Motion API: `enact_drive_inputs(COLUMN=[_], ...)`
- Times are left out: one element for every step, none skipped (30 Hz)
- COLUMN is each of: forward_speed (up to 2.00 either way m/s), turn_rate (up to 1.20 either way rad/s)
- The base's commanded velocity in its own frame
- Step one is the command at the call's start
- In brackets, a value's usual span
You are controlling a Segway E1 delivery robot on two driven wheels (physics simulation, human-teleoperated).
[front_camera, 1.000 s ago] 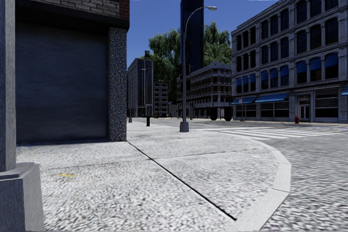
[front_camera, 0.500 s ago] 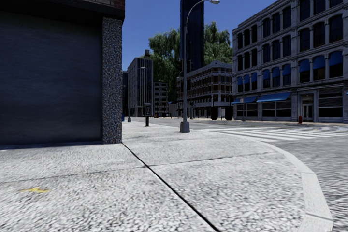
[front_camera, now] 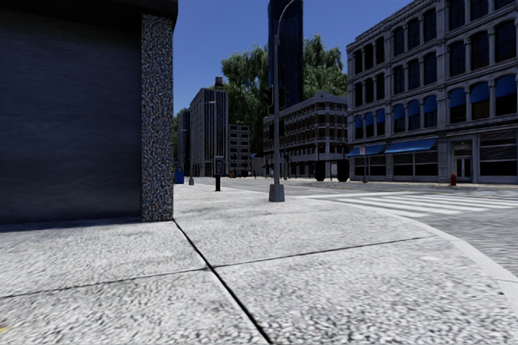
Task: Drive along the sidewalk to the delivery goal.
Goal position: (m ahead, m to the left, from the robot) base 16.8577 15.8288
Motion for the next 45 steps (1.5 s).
enact_drive_inputs(forward_speed=[1.05,1.05,1.05,1.05,1.05,1.05,1.05,1.05,1.05,1.05,1.05,1.05,1.05,1.05,1.05,1.05,1.05,1.05,1.05,1.05,1.05,1.05,1.05,1.06,1.06,1.06,1.06,1.06,1.07,1.08,1.08,1.08,1.10,1.13,1.18,1.20,1.20,1.20,1.20,1.20,1.21,1.21,1.21,1.21,1.21], turn_rate=[0.00,0.00,0.00,0.00,0.00,0.00,0.00,0.00,0.00,0.00,0.00,0.00,0.00,0.00,0.00,0.00,0.00,0.00,0.00,0.00,0.00,0.00,0.00,0.00,0.00,0.00,0.00,0.00,0.00,0.00,0.00,0.00,0.00,0.00,0.00,0.00,0.00,0.00,0.00,0.00,0.00,0.00,0.00,0.00,0.00])
